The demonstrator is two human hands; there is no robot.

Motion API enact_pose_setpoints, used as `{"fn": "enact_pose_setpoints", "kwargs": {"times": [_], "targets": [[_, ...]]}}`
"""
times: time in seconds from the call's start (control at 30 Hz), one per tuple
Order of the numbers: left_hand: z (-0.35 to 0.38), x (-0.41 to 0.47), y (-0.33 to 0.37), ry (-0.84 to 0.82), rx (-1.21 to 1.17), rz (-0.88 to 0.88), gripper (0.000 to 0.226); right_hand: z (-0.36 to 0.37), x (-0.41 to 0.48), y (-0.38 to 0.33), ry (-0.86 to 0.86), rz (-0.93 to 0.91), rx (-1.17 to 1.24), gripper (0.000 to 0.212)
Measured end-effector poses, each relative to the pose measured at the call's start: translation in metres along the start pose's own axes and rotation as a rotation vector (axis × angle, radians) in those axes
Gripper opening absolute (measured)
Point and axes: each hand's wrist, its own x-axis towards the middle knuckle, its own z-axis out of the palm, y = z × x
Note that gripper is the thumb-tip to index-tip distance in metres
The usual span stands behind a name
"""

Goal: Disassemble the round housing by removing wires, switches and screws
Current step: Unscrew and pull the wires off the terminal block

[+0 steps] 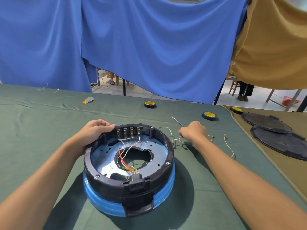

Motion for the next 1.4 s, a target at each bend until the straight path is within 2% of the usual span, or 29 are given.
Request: {"fn": "enact_pose_setpoints", "kwargs": {"times": [0.33,0.83,1.13,1.2,1.4], "targets": [[-0.003,0.015,-0.003,-0.021,-0.056,0.030,0.021,-0.010,0.004,0.018,-0.015,0.022,-0.023,0.022],[0.020,0.011,0.002,-0.002,-0.012,0.035,0.025,-0.050,-0.025,0.087,0.010,0.070,-0.082,0.016],[0.028,0.000,0.003,0.041,-0.012,0.025,0.024,-0.042,-0.027,0.078,0.092,0.142,-0.106,0.020],[0.029,-0.001,0.004,0.042,-0.022,0.023,0.025,-0.041,-0.024,0.073,0.084,0.153,-0.115,0.027],[0.029,-0.001,0.004,0.043,-0.032,0.019,0.027,-0.039,-0.017,0.065,0.066,0.159,-0.139,0.029]]}}
